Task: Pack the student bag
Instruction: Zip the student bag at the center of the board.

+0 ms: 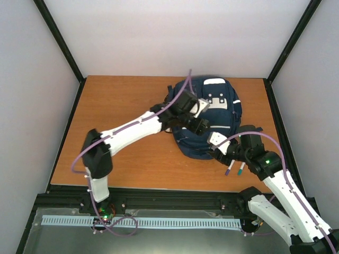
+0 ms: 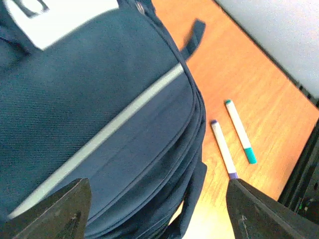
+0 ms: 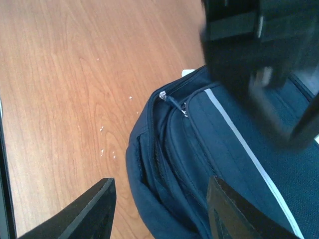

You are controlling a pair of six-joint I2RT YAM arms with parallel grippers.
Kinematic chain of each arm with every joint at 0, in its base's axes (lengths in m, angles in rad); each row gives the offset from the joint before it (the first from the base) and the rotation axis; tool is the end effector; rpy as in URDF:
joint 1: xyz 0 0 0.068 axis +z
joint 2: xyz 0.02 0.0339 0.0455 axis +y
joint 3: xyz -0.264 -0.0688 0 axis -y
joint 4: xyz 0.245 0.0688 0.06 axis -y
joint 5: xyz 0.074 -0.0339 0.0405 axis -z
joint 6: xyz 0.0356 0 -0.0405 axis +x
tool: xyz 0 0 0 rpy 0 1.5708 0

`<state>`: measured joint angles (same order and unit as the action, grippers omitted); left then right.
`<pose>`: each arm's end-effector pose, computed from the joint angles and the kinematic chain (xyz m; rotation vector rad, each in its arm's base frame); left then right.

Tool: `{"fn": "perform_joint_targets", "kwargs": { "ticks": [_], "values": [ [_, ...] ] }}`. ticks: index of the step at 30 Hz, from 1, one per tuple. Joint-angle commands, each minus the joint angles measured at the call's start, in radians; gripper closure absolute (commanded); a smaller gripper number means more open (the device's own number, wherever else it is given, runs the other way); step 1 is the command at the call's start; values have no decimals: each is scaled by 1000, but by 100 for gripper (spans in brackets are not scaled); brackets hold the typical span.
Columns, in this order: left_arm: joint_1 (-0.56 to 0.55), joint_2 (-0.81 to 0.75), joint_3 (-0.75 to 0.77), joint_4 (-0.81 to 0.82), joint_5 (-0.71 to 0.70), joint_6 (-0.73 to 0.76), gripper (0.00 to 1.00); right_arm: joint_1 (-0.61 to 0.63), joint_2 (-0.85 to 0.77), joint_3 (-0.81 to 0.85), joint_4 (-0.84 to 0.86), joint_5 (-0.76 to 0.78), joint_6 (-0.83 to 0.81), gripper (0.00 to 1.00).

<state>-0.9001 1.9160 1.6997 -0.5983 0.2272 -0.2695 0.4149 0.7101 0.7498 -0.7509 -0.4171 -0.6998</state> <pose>0.2648 -0.3466 0.2889 0.8890 2.3577 -0.7914 0.1250 0.0708 0.2857 -1.3562 1.7691 0.3204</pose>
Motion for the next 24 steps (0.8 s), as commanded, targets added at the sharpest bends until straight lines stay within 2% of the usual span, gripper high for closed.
{"fn": "perform_joint_targets", "kwargs": {
  "ticks": [1, 4, 6, 10, 15, 19, 24],
  "values": [
    [9, -194, -98, 46, -212, 12, 23, 4, 30, 48, 92, 24, 112, 49],
    [14, -264, -223, 44, -338, -15, 21, -1, 130, 93, 145, 27, 161, 48],
    [27, -307, -310, 55, -355, -48, 23, -16, 209, 129, 165, -5, 182, 48],
    [35, -358, -426, 56, -321, -76, 27, -35, 355, 154, 211, 3, 154, 43],
    [36, -389, -521, 66, -315, -118, 33, -35, 527, 173, 277, 161, 110, 40],
    [42, -366, -545, 71, -283, -159, 33, -33, 591, 185, 280, 210, 21, 32],
    [60, -341, -573, 105, -237, -212, 29, -15, 665, 168, 329, 280, -56, 31]
  ]
}}
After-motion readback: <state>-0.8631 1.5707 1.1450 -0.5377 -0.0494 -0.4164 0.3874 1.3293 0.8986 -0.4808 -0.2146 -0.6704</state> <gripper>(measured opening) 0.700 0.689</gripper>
